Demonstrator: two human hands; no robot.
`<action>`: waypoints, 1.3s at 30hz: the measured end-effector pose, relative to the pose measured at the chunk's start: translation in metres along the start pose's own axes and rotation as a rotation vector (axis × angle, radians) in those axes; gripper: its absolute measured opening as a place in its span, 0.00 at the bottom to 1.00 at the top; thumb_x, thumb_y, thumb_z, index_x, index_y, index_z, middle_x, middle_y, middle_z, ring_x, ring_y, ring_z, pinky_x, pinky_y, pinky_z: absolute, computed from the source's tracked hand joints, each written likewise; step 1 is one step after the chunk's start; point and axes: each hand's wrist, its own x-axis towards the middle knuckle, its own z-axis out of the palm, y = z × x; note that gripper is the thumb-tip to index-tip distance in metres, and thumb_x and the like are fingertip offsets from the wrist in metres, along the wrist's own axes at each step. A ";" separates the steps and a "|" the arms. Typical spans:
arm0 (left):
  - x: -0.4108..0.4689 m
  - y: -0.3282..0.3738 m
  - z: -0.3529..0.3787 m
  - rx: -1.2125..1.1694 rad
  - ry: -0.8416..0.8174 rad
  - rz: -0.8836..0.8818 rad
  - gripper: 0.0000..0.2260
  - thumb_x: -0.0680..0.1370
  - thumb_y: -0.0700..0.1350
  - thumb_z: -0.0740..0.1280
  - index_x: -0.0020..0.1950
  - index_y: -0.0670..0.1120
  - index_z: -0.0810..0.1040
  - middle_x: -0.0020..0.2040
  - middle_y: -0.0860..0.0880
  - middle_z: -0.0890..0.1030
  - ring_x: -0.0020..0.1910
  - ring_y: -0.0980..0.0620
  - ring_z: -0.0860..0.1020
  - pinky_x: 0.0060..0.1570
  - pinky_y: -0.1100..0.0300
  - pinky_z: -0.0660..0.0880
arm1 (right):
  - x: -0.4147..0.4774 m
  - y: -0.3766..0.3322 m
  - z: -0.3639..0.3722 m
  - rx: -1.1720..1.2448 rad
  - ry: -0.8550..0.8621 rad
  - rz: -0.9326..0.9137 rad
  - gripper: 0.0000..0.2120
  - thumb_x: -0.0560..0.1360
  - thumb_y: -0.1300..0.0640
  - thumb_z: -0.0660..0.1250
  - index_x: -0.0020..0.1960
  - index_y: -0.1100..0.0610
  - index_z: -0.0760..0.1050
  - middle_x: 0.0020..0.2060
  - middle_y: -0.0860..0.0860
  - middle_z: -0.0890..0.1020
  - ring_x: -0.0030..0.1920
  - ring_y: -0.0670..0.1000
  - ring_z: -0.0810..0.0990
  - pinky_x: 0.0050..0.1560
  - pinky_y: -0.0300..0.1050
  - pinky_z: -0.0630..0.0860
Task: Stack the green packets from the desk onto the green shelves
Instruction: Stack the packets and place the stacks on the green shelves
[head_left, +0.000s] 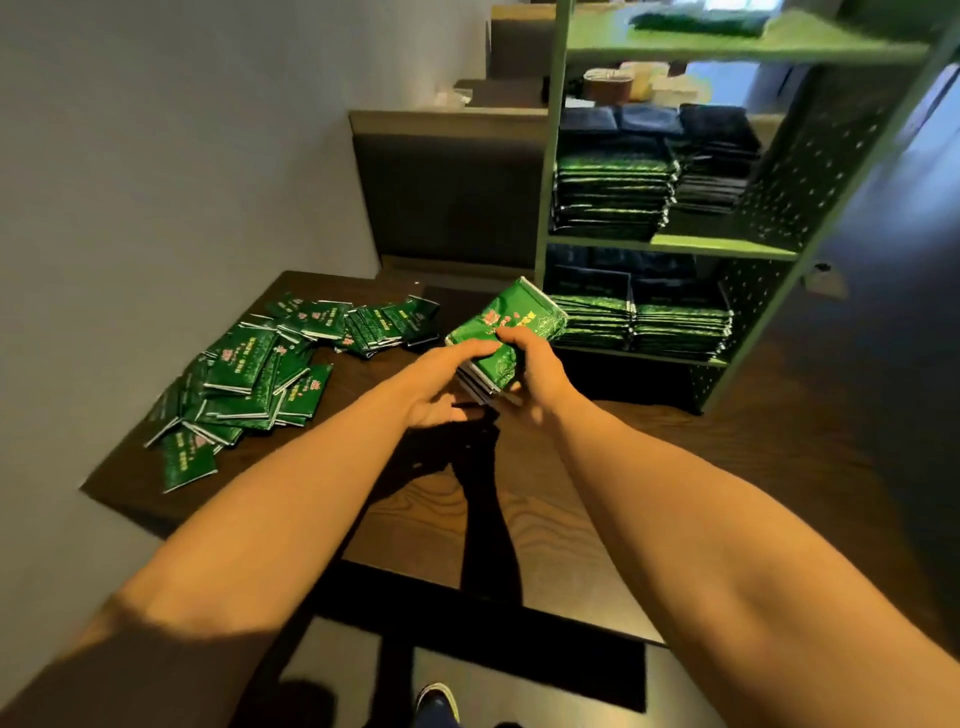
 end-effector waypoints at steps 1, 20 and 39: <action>-0.006 0.003 0.006 -0.028 0.002 0.040 0.18 0.75 0.48 0.73 0.63 0.47 0.78 0.65 0.38 0.79 0.58 0.42 0.80 0.63 0.44 0.75 | -0.005 -0.002 0.000 0.020 0.006 0.005 0.42 0.50 0.41 0.77 0.62 0.56 0.81 0.56 0.59 0.86 0.55 0.57 0.85 0.54 0.51 0.81; -0.035 0.071 0.164 0.268 -0.008 0.433 0.34 0.61 0.54 0.76 0.64 0.48 0.70 0.62 0.42 0.77 0.56 0.45 0.78 0.50 0.47 0.78 | -0.087 -0.095 -0.130 0.373 0.011 -0.252 0.12 0.77 0.48 0.70 0.54 0.55 0.79 0.50 0.56 0.83 0.51 0.55 0.81 0.52 0.49 0.79; 0.036 0.123 0.215 2.005 0.602 1.224 0.39 0.73 0.52 0.73 0.77 0.46 0.56 0.75 0.42 0.63 0.73 0.39 0.62 0.69 0.38 0.62 | -0.030 -0.196 -0.135 0.467 0.501 -0.206 0.41 0.67 0.48 0.78 0.74 0.59 0.66 0.60 0.58 0.79 0.52 0.60 0.82 0.44 0.53 0.84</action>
